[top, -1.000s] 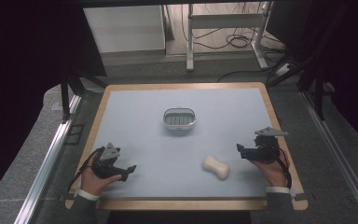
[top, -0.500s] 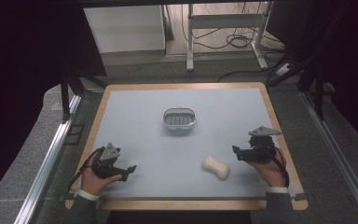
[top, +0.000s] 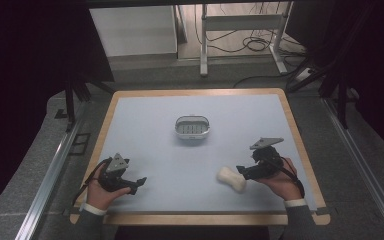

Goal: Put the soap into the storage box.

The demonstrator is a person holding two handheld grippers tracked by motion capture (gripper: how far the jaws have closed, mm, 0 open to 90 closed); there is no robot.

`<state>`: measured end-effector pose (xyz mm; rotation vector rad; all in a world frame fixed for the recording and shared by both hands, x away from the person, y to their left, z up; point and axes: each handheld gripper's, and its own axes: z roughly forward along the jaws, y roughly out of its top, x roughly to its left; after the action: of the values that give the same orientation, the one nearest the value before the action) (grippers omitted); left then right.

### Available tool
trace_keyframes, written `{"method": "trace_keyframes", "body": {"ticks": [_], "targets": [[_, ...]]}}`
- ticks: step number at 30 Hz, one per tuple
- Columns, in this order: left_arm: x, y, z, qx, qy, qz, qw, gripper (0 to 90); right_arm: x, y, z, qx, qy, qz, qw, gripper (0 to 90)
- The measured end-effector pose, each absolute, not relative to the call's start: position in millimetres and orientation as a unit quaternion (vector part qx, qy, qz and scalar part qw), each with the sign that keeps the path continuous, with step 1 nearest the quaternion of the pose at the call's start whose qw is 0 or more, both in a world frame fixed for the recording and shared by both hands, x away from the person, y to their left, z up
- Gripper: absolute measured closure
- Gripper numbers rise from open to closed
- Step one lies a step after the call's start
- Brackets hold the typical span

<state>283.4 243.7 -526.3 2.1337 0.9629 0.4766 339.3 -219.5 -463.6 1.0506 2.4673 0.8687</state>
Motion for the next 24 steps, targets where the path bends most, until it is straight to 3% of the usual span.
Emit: {"method": "trace_keyframes", "body": {"ticks": [24], "targets": [[284,242,-528,0.834,0.373,0.183,0.363,5.6,341,-172,-469,0.308,0.93,0.191,0.067,23.3]]}}
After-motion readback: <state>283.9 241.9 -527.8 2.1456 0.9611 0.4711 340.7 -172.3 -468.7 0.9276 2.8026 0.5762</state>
